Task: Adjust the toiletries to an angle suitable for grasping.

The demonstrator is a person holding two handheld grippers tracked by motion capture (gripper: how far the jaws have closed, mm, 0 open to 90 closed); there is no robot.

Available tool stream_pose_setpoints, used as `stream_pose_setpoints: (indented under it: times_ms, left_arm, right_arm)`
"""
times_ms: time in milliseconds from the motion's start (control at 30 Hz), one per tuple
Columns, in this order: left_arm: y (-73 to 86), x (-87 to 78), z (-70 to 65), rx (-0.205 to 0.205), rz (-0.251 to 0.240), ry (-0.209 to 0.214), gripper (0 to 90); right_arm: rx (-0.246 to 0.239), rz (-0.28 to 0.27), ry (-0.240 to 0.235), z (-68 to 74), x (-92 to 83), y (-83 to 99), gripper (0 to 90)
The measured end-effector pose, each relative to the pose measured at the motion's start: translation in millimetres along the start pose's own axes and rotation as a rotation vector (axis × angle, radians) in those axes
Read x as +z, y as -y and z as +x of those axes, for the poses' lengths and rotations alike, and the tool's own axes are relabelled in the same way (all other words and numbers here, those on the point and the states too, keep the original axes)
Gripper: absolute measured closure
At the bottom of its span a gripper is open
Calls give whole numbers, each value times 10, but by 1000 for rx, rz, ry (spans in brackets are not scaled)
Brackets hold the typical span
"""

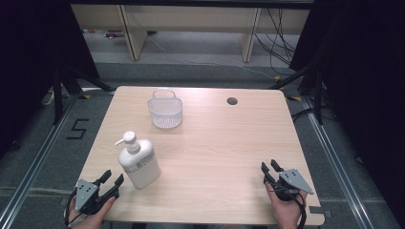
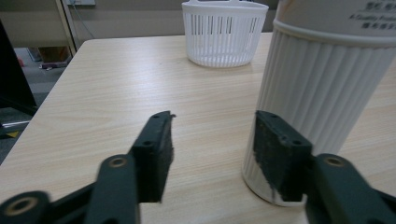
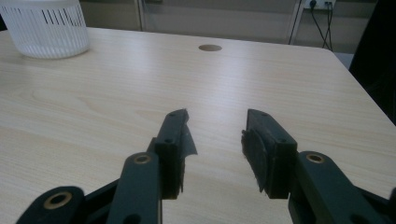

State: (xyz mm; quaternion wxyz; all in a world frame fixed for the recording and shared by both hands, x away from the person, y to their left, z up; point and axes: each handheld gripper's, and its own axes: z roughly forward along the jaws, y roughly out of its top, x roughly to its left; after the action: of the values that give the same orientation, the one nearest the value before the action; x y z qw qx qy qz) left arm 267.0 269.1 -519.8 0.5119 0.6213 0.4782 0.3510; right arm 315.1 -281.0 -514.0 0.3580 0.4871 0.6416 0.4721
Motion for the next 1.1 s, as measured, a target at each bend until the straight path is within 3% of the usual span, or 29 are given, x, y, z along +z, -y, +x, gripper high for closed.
stream_pose_setpoints:
  times_ms: [33, 100, 133, 167, 200, 233, 300, 433, 500, 667, 1000, 1033, 1100]
  left_arm:
    - [-10, -25, -12, 17, -4, -7, 562]
    - [-18, -53, -30, 26, -8, -11, 609]
    - [-43, -127, -66, 45, -17, -22, 714]
    - [-43, -127, -66, 45, -17, -22, 762]
    - [-55, -162, -79, 61, -23, -23, 762]
    - [-69, -202, -101, 47, -23, -22, 847]
    - [-94, -256, -156, 33, -37, -4, 890]
    - [-157, -336, -279, 5, -56, 33, 894]
    - [-187, -357, -337, 4, -63, 51, 894]
    - [-296, -332, -452, 23, -52, 95, 894]
    - [-424, -223, -485, 43, -56, 108, 894]
    - [-433, -211, -483, 43, -53, 112, 894]
    - [-447, -187, -487, 42, -55, 115, 894]
  right_arm:
    - [23, -5, -5, 10, -4, 3, 614]
    - [10, 3, 2, -4, -8, 2, 625]
    - [26, 7, -18, 8, -12, -1, 660]
    - [26, 7, -18, 8, -12, -1, 660]
    - [16, 2, -22, 2, -5, 0, 675]
    - [8, 20, -3, 26, -6, -6, 703]
    - [13, 20, 8, 39, -3, -3, 713]
    - [26, 21, 12, 39, -6, -7, 731]
    - [11, 16, -7, 16, 8, -9, 734]
    - [3, 15, 13, 25, 16, -11, 733]
    - [-14, 18, 16, 18, 21, -12, 724]
    - [12, 33, 24, 40, 12, -12, 723]
    - [14, 19, 18, 42, 19, -7, 720]
